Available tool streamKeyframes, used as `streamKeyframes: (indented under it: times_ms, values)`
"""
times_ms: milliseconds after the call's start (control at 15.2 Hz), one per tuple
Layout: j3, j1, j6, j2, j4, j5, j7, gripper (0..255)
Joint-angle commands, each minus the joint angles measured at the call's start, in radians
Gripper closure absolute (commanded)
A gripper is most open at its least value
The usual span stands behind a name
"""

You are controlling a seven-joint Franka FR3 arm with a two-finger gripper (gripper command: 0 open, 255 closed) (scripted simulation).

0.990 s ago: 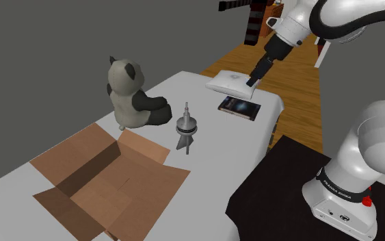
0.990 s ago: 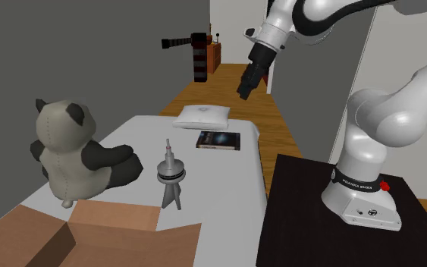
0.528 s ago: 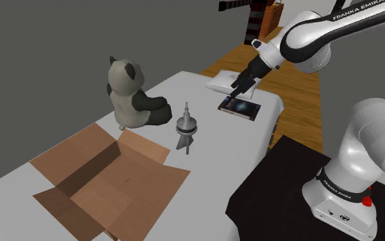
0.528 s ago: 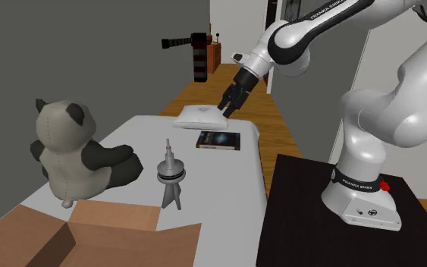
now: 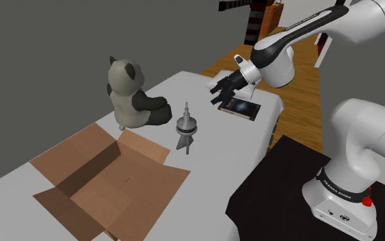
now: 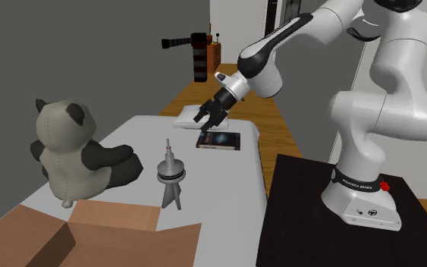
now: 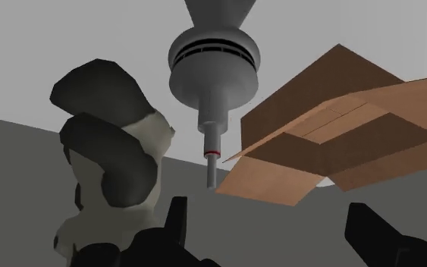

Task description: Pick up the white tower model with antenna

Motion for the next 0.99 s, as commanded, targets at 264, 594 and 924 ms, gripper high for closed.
streamKeyframes:
  times_ms: [264,594,924]
  values:
    - [-0.398,0.429,0.124,-0.290,0.181,-0.110,-0.256,0]
    - [-0.502,0.570,0.117,-0.467,0.317,-0.198,-0.373,0]
    - [-0.548,0.594,0.142,-0.526,0.331,-0.221,-0.411,0]
